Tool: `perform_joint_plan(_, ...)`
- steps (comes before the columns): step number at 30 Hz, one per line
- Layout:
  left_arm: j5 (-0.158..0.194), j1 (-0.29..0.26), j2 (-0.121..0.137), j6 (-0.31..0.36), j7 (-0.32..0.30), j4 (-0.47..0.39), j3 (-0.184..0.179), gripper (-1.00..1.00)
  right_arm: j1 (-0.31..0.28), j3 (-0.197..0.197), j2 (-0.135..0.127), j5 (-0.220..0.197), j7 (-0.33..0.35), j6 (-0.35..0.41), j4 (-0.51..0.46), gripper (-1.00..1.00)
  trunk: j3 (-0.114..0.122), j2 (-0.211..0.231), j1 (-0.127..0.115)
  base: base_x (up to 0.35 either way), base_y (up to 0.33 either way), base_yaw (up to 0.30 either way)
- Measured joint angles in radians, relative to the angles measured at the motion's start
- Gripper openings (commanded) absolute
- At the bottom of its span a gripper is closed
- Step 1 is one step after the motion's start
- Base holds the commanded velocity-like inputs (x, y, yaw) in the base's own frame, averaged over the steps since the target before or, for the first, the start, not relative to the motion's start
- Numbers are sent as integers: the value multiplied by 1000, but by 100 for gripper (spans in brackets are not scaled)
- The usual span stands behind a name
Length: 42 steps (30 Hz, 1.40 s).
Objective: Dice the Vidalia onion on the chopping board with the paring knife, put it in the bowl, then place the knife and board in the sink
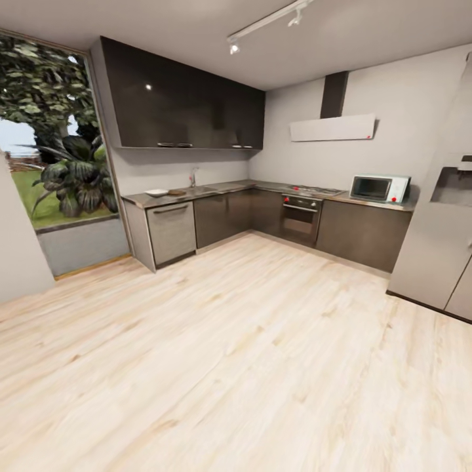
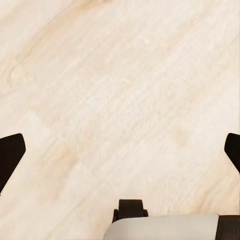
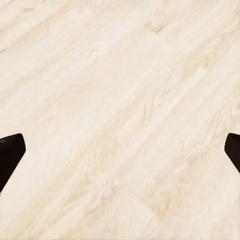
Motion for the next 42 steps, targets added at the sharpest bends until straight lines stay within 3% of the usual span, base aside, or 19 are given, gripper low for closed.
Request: perform_joint_plan(42,-1,0,-2,0,0,8,0,100,0,-1,0,0,0,0,0,100,0,0,0,319,0,0)
